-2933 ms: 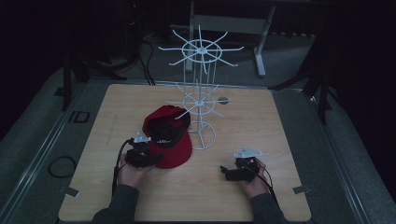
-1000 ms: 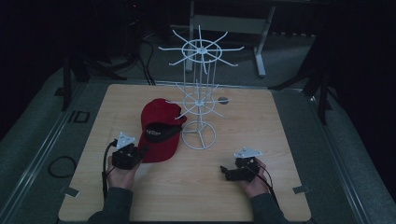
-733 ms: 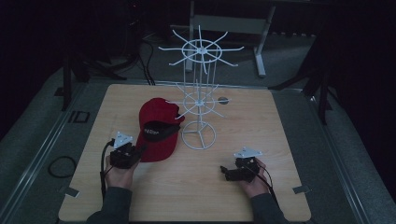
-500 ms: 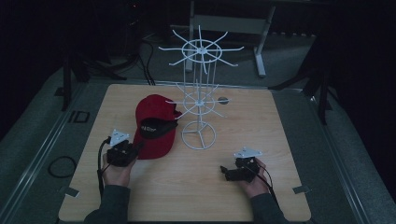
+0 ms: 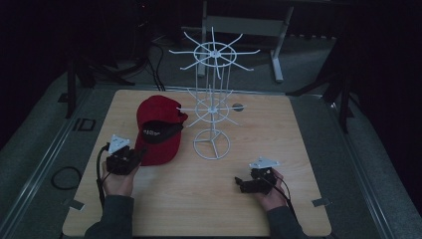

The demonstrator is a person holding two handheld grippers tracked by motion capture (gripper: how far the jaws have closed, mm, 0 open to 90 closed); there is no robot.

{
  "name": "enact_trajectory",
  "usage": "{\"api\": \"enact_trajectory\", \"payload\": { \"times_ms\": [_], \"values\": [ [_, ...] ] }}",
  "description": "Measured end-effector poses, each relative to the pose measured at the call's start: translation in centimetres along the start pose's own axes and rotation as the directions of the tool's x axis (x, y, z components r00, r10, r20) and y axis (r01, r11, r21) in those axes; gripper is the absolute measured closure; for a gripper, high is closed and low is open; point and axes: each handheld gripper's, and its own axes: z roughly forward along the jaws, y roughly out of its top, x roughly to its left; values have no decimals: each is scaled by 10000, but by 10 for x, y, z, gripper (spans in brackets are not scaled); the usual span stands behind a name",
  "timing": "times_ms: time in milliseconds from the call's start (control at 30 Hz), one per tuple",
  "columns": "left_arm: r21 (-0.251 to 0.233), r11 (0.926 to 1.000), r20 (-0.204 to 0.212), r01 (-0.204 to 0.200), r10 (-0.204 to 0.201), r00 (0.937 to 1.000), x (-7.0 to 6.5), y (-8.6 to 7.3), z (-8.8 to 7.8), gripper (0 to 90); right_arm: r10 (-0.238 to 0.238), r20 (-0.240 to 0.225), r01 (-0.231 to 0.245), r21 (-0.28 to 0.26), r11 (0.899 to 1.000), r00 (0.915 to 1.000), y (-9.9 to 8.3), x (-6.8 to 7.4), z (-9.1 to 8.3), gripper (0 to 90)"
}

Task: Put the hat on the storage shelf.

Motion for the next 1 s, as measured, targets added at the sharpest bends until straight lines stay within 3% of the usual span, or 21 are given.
{"api": "enact_trajectory", "payload": {
  "times_ms": [1000],
  "values": [
    [-713, 9974, -296, 39, -60, 9995, 4, 27, -13, 858, 39, -3, -39, -24, 10000, 10000, 0, 0, 0, 112]
  ]
}}
